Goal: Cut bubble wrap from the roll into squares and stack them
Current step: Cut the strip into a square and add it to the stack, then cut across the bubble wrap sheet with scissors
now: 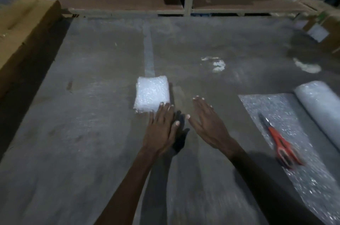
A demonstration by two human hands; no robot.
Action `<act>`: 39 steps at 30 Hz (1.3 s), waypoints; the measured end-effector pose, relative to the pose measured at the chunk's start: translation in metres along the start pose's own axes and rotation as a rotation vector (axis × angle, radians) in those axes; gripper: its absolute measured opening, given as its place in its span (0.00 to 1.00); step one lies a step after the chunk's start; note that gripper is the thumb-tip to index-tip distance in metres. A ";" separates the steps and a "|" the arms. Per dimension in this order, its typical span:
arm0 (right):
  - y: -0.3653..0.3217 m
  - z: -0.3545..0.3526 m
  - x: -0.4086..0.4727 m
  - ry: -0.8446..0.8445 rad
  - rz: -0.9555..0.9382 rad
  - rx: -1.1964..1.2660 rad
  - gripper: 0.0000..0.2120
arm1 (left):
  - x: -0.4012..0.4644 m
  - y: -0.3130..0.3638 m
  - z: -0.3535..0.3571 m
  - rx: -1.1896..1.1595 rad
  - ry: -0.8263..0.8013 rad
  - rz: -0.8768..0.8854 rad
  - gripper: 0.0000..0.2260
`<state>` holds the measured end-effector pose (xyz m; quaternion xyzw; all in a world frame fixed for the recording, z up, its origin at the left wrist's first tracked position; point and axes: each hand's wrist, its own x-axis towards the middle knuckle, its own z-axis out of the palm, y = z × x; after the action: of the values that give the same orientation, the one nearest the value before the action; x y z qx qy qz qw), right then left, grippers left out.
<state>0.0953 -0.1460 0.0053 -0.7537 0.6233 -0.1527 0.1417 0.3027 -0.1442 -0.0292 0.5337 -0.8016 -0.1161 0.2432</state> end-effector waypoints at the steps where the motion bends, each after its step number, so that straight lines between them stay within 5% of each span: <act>1: 0.011 -0.005 -0.021 0.004 0.027 0.002 0.34 | -0.012 0.018 0.008 -0.022 -0.031 0.010 0.27; 7: 0.086 -0.038 -0.122 0.091 0.205 -0.033 0.31 | -0.052 0.110 0.052 -0.108 -0.153 0.020 0.29; 14: 0.190 -0.101 -0.185 0.176 0.238 -0.091 0.32 | -0.024 0.226 0.102 -0.180 -0.114 0.012 0.31; 25: 0.321 -0.177 -0.218 0.224 0.140 -0.406 0.22 | 0.025 0.372 0.216 0.073 -0.282 -0.098 0.39; 33: 0.362 -0.210 -0.219 -0.116 0.412 -0.355 0.51 | 0.035 0.390 0.232 0.215 -0.291 -0.128 0.40; 39: 0.353 -0.205 -0.215 -0.100 0.408 -0.328 0.52 | 0.034 0.381 0.222 0.227 -0.318 -0.139 0.40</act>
<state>-0.3421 -0.0042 0.0387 -0.6322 0.7708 0.0194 0.0761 -0.1262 -0.0375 -0.0403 0.5866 -0.7991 -0.1245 0.0433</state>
